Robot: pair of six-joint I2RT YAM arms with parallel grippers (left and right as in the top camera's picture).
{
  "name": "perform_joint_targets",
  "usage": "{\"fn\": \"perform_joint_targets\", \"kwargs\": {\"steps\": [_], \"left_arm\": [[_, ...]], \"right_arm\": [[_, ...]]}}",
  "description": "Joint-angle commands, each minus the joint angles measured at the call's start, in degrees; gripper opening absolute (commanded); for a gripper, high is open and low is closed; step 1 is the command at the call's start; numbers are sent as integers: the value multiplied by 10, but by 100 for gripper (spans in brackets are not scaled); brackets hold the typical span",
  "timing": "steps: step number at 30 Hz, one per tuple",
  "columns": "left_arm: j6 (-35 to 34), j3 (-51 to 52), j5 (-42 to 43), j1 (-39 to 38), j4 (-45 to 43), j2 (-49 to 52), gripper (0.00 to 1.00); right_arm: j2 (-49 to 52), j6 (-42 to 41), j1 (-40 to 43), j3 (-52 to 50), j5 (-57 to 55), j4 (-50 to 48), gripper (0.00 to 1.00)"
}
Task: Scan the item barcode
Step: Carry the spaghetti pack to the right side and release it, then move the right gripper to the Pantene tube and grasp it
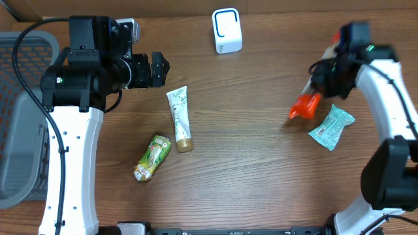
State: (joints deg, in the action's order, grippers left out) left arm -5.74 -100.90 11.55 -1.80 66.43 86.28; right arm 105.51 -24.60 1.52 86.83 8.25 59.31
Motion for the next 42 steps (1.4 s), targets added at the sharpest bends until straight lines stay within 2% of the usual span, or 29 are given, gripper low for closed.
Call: {"fn": "perform_joint_targets", "kwargs": {"steps": [1,5,6,8,10,11,18,22,29,33,42], "left_arm": [[11,-8,-2,-1,0,3,100],[11,-8,-2,-1,0,3,100],[11,-8,-2,-1,0,3,100],[11,-8,-2,-1,0,3,99],[11,-8,-2,-1,0,3,100],[11,-8,-1,-1,0,3,100],[11,-8,-2,-1,0,3,99],[11,-8,-2,-1,0,3,100],[11,-8,-1,-1,0,3,99],[11,-8,-2,-1,0,3,100],[11,-8,-1,-1,0,3,100]], "right_arm": [[-24,-79,12,-75,-11,-90,4],[-24,-106,37,-114,-49,-107,4],[-24,-106,43,-115,-58,-98,8],[-24,-97,53,-115,-61,-85,42],[-24,-64,60,-114,-49,-66,94],[-24,-43,61,-114,-37,-54,100],[-42,53,42,-72,51,43,100],[-68,71,-18,-38,86,50,100],[-52,49,-187,-45,124,-99,100],[-4,49,-280,-48,94,-183,99],[123,82,-423,-48,83,-324,96]]}}
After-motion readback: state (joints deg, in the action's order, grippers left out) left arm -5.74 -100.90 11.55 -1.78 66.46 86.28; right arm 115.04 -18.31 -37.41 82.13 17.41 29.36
